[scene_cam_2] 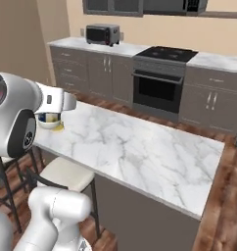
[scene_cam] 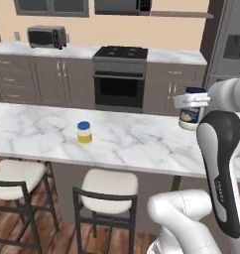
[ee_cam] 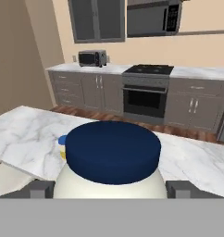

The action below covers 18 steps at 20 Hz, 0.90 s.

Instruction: The dining table condiment station is running low on mayonnaise. Refill the condiment station by opening the cabinet and taking the mayonnaise from the cabinet and placing it on the dining table.

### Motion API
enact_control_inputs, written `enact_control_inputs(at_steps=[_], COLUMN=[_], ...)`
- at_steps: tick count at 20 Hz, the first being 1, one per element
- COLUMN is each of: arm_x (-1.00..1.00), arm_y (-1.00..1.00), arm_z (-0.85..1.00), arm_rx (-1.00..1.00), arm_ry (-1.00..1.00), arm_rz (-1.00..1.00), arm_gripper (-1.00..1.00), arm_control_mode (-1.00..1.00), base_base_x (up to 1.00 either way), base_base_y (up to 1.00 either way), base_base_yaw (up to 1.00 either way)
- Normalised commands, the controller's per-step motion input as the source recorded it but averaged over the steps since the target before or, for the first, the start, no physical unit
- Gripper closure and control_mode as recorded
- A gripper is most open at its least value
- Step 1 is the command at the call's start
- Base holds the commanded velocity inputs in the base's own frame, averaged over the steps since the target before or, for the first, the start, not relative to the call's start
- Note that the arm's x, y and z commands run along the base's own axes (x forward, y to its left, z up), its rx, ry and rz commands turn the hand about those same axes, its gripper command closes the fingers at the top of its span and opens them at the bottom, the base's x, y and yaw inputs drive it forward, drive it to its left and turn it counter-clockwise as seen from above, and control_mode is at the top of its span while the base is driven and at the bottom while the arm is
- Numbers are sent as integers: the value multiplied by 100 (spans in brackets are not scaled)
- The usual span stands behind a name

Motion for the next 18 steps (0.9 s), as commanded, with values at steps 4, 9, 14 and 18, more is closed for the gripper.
enact_control_inputs(at_steps=[4, 9, 14, 18], arm_x=[0, 0, 0, 0], arm_y=[0, 0, 0, 0], arm_z=[0, 0, 0, 0], arm_rx=[0, 0, 0, 0], arm_ry=[0, 0, 0, 0], arm_rz=[0, 0, 0, 0], arm_gripper=[100, 100, 100, 100], arm_control_mode=[100, 100, 100, 100], base_base_x=[6, -7, -29, 0], base_base_y=[73, 39, 26, 50], base_base_yaw=[-40, -13, -12, -12])
